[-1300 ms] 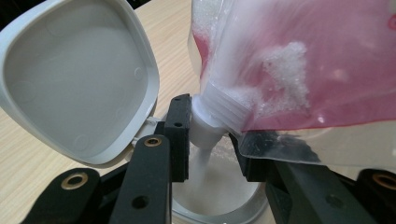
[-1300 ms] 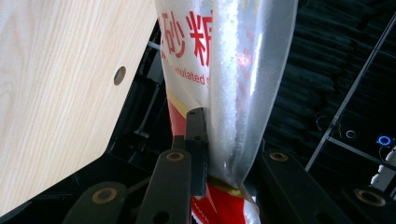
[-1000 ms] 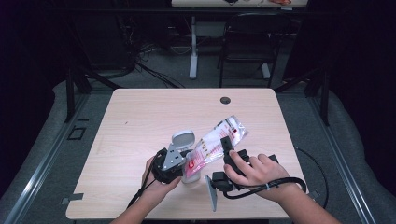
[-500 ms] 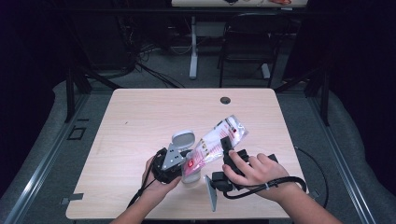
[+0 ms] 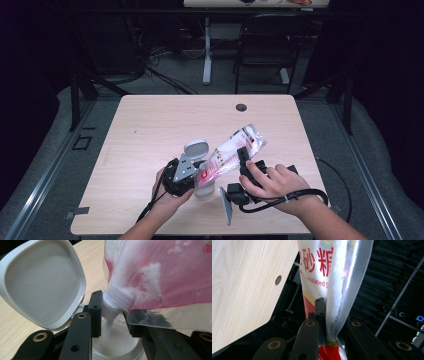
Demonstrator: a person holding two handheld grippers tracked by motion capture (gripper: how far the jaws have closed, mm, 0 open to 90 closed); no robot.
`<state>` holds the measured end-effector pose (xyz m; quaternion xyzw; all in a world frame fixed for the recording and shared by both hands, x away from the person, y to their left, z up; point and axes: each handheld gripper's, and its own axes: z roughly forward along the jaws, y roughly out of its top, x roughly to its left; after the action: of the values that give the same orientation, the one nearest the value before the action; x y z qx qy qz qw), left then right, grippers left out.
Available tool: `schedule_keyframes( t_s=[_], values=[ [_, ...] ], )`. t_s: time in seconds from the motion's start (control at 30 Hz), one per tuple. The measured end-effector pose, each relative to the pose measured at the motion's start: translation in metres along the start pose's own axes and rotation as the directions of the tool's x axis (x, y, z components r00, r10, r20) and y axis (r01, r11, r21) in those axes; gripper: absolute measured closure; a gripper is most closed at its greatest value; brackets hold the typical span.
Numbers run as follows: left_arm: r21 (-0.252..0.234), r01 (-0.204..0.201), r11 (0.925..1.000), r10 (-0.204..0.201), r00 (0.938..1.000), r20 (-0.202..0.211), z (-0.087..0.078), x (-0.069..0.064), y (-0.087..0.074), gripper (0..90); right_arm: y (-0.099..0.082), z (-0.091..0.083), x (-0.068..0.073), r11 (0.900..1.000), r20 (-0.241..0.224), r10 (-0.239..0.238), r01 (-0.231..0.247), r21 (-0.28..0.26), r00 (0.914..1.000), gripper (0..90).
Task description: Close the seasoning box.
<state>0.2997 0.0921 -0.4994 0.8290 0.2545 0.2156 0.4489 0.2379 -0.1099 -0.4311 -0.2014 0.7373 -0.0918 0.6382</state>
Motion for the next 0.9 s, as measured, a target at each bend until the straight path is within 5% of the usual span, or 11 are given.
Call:
schedule_keyframes(
  t_s=[0.9],
  values=[
    [0.001, 0.008, 1.0, -0.008, 0.9999, 0.008, 0.0014, -0.0005, -0.0005, 69.8, 0.0016, -0.0023, -0.0022, 0.9998, 0.013, -0.008, 0.008, -0.018, 0.9999, 85.0]
  ],
)
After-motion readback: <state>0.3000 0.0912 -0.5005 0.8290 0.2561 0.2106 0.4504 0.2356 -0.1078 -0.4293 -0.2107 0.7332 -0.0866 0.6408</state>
